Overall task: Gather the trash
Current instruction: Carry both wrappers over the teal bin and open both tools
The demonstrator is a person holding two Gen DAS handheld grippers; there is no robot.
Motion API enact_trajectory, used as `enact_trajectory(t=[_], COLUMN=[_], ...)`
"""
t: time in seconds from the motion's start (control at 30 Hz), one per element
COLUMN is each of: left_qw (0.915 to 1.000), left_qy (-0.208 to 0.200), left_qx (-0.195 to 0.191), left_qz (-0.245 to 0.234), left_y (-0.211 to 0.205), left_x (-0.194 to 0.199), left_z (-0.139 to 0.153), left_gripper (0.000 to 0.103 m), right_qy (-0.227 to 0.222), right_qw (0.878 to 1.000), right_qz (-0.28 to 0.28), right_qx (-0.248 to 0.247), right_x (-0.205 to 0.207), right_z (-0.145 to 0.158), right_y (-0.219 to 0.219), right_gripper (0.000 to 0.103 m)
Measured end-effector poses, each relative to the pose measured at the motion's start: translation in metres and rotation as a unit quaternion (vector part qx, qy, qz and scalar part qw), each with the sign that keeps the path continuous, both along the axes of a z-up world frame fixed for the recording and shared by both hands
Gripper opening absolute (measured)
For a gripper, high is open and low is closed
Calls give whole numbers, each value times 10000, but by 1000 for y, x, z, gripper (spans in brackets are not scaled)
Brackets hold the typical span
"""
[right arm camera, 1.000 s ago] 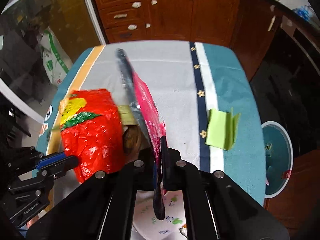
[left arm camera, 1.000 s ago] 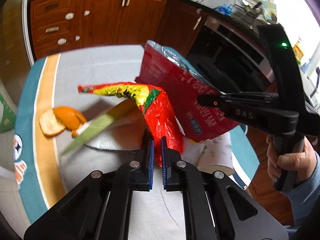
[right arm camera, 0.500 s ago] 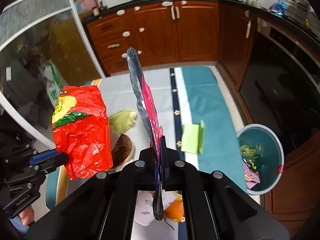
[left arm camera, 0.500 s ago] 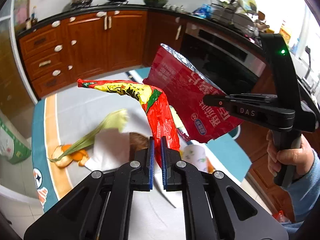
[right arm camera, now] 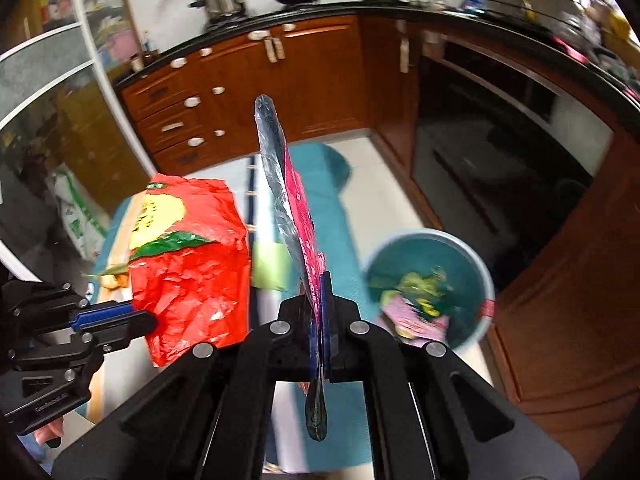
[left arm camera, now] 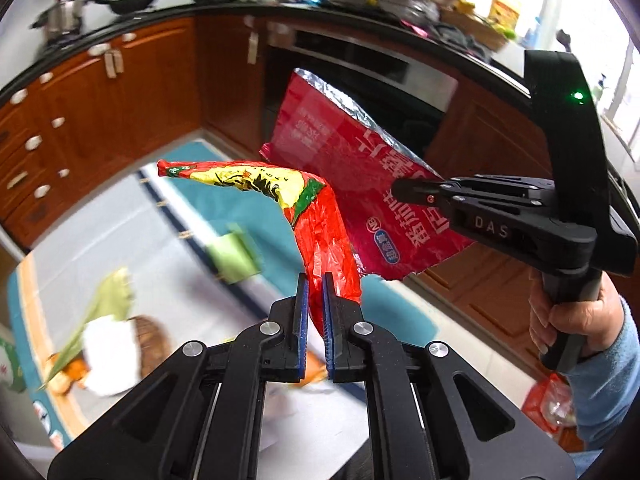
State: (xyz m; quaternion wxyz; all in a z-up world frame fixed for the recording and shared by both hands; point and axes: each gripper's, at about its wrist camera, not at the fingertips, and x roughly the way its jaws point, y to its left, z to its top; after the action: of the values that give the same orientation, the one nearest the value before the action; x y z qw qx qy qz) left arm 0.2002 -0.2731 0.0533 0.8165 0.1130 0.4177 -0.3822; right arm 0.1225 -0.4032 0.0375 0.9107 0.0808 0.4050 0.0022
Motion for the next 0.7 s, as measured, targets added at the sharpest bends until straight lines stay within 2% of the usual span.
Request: enact_trajectory(t=[0.27, 0.47, 0.7], left_qw=[9964, 9909, 9855], left_qy=[571, 1037, 1289], left_qx=[274, 572, 892], left_qz=[-567, -636, -650], left_y=[-100, -150, -194], left_x=[5, 21, 45], left_z=[-35, -72, -107], left_gripper=[7, 7, 7], right_qy=[442, 884, 1319], right_qw=[9979, 9939, 9880], right_qz=[-469, -657, -766], right_qx=[-80, -99, -244], right_x=[-11, -3, 17], right_z=[-32, -69, -109], right_y=[-77, -116, -150], right_gripper=[2, 2, 2])
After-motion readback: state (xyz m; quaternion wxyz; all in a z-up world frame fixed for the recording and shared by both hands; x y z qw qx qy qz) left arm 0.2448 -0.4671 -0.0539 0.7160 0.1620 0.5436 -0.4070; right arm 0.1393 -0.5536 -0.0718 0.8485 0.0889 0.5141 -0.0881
